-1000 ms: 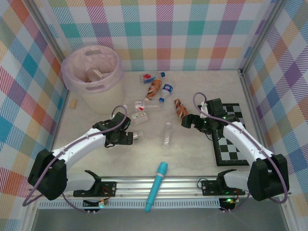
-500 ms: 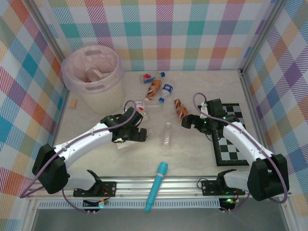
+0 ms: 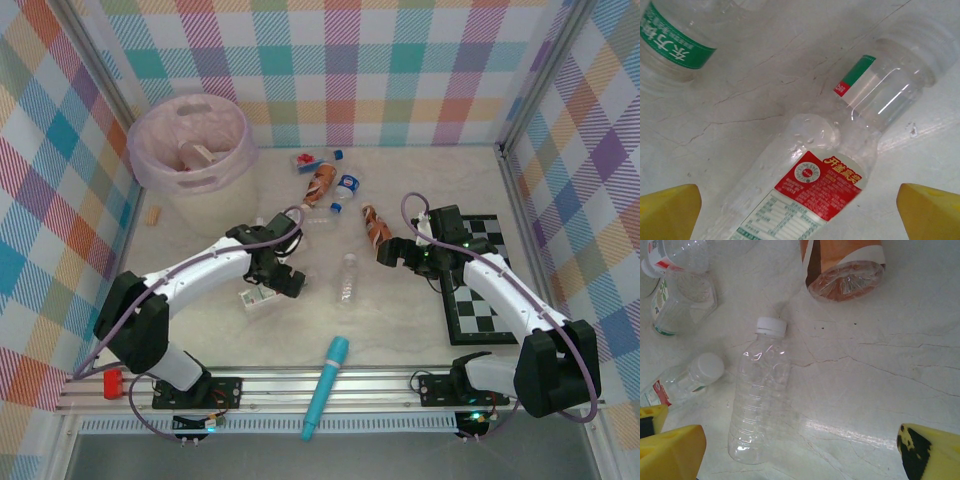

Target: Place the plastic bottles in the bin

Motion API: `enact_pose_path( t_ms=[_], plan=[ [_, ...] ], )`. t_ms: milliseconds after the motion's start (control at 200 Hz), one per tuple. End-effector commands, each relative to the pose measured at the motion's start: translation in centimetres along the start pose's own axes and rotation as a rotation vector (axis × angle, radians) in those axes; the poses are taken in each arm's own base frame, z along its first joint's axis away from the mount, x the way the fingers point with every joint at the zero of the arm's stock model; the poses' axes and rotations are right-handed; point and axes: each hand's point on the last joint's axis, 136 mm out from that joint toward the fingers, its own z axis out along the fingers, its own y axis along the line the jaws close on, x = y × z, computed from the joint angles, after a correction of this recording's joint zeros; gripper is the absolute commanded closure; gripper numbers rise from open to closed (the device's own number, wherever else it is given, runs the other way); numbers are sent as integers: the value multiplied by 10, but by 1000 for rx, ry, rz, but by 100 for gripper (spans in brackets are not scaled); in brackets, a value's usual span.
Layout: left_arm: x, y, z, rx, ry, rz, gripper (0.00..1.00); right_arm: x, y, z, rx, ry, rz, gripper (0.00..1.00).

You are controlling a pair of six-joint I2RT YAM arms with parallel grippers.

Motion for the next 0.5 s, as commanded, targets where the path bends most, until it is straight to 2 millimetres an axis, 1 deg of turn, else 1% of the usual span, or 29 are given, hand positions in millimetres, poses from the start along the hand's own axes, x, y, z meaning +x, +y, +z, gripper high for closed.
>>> enact_pose_path(
  t_ms=[0,95,230,280,385,495],
  plan=[
    [11,-1,19,7,40,20,0,1,-2,-3,4,-5,-14,2],
    [13,-2,32,12,49,-7,0,1,-1,-2,-4,-2,-13,2],
    [19,3,41,-18,67,-32,1,0,0,-4,-5,-8,-15,2],
    [21,4,44,-26,69,-40,5,1,0,-4,-2,-9,-17,2],
    [25,6,47,-39,73,-53,18,3,-2,-3,0,-5,-11,2],
    [20,5,41,-31,54,-61,31,3,-2,-2,-1,-5,-9,2]
  ],
)
